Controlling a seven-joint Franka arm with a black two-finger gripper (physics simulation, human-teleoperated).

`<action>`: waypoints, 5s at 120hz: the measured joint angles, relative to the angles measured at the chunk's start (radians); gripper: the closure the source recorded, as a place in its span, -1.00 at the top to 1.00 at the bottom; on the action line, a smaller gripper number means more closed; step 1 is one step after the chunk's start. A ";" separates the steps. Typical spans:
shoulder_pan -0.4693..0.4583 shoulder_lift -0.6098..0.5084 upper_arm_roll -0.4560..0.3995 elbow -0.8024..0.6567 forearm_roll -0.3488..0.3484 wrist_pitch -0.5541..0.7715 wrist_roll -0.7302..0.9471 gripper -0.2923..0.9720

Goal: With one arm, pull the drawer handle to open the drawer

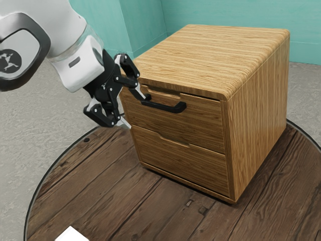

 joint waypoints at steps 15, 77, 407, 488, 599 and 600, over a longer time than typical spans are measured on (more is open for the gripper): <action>0.003 -0.003 0.036 -0.046 0.048 0.086 0.065 0.10; 0.001 0.036 0.036 -0.080 -0.011 0.199 0.145 -0.13; 0.005 -0.158 0.012 -0.319 0.080 0.297 0.077 -0.58; 0.005 -0.269 -0.001 -0.407 0.117 0.287 0.041 -0.58; 0.006 -0.437 -0.034 -0.510 0.165 0.221 -0.012 -0.57; 0.006 -0.440 -0.034 -0.511 0.166 0.220 -0.013 -0.57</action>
